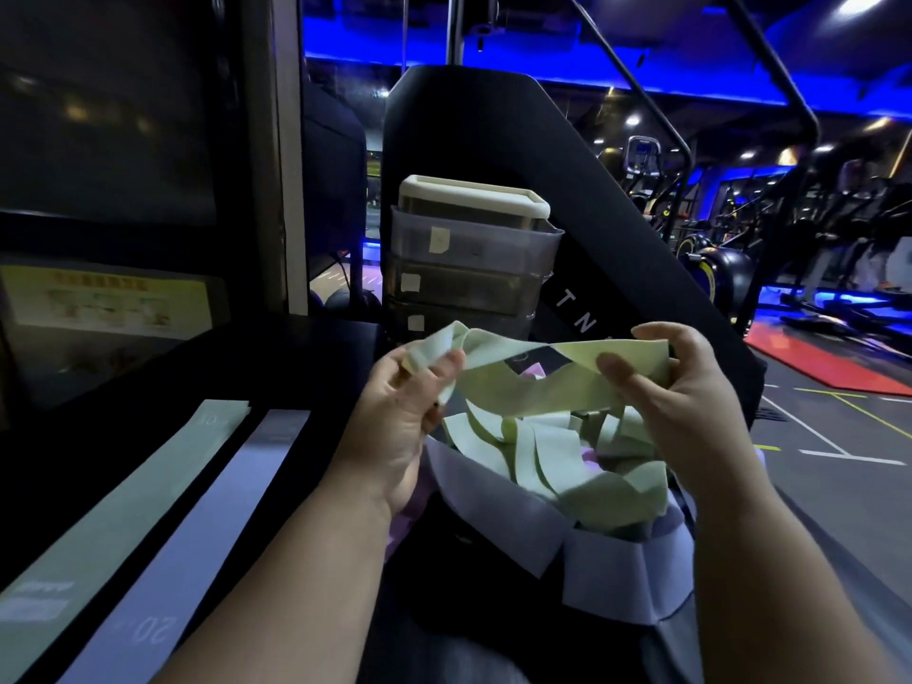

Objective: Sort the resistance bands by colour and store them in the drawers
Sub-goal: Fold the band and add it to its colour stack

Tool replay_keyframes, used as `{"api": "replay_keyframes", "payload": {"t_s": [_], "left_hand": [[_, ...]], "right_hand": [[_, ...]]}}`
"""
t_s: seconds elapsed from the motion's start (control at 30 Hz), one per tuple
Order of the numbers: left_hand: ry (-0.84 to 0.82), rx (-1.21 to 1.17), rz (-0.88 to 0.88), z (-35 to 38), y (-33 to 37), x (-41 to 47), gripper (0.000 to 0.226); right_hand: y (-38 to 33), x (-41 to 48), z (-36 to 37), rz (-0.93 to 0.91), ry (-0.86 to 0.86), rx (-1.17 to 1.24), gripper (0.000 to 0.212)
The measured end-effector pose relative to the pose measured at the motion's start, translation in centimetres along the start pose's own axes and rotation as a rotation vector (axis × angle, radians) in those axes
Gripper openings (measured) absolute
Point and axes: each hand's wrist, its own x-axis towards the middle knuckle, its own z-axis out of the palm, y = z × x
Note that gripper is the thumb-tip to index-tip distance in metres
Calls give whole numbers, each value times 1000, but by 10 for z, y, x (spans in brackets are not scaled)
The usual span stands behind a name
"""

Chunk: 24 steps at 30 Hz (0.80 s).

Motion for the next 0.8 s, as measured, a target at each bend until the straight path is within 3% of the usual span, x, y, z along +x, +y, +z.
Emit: {"api": "replay_keyframes", "payload": {"t_s": [0.07, 0.2, 0.33, 0.43, 0.53, 0.7, 0.8], "left_hand": [[-6, 40, -13, -1, -4, 0, 68], [8, 122, -6, -3, -8, 0, 40], [78, 142, 13, -2, -7, 0, 9], [147, 238, 71, -7, -6, 3, 12], [222, 288, 106, -14, -6, 7, 21], [189, -5, 52, -10, 4, 6, 15], [167, -58, 43, -9, 6, 6, 19]], "right_hand": [[-1, -1, 0, 14, -27, 37, 28], [-2, -2, 1, 118, -58, 196, 14], [1, 0, -1, 117, -49, 285, 30], [3, 1, -4, 128, -56, 394, 35], [1, 1, -5, 132, -55, 463, 22], [-1, 3, -7, 174, -47, 585, 15], [2, 4, -3, 160, -44, 600, 15]]}}
